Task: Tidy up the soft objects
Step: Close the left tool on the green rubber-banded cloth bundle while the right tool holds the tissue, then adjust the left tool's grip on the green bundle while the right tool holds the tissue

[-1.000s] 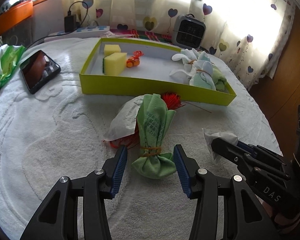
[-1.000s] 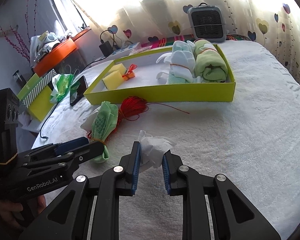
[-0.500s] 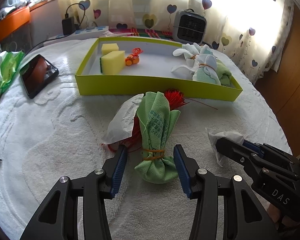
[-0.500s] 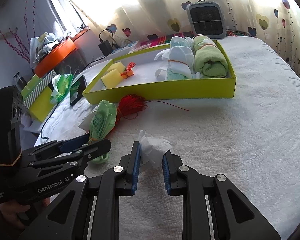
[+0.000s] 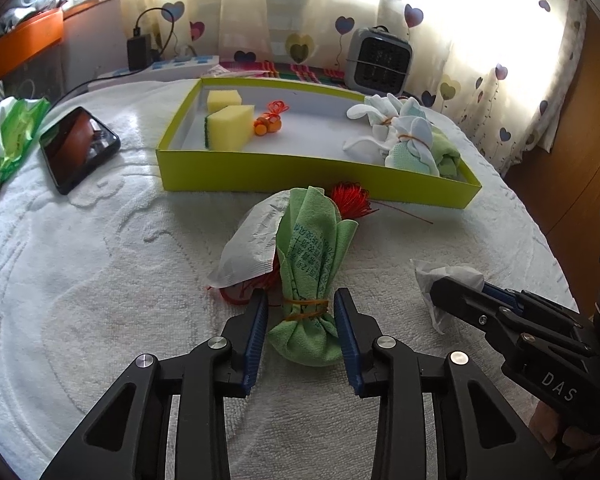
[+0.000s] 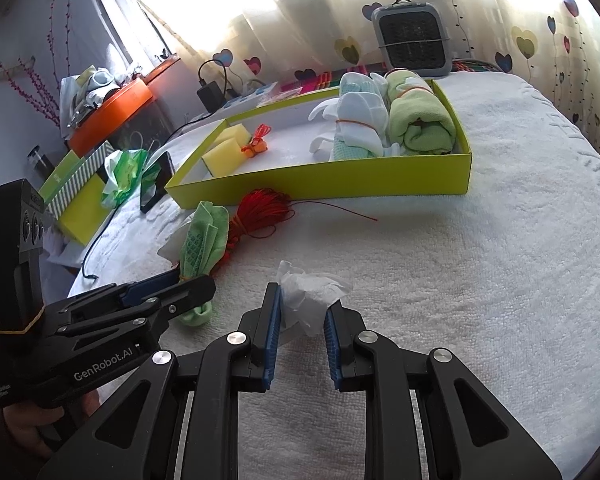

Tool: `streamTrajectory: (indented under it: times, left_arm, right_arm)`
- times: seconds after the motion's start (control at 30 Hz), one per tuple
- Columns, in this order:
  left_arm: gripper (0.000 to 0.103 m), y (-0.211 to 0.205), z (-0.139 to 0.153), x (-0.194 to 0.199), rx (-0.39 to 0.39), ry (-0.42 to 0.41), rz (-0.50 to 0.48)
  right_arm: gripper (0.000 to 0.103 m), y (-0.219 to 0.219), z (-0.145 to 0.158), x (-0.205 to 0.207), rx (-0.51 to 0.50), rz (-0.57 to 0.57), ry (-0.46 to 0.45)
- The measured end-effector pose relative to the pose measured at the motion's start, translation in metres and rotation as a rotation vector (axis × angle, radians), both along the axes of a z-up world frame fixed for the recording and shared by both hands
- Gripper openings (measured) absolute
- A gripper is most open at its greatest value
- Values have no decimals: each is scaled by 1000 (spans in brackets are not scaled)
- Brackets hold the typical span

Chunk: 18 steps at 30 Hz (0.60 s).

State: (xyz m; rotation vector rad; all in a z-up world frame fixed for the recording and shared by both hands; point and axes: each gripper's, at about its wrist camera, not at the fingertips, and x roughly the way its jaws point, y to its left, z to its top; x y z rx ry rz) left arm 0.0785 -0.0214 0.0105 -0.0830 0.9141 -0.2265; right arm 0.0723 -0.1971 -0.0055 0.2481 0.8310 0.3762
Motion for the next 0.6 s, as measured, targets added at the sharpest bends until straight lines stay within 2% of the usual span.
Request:
streamTrajectory:
  times: [0.6]
  left_arm:
    - [27,2,3,-8,-5,-23,0]
  right_arm:
    - [21,-1,1,-1,-4,-6,-1]
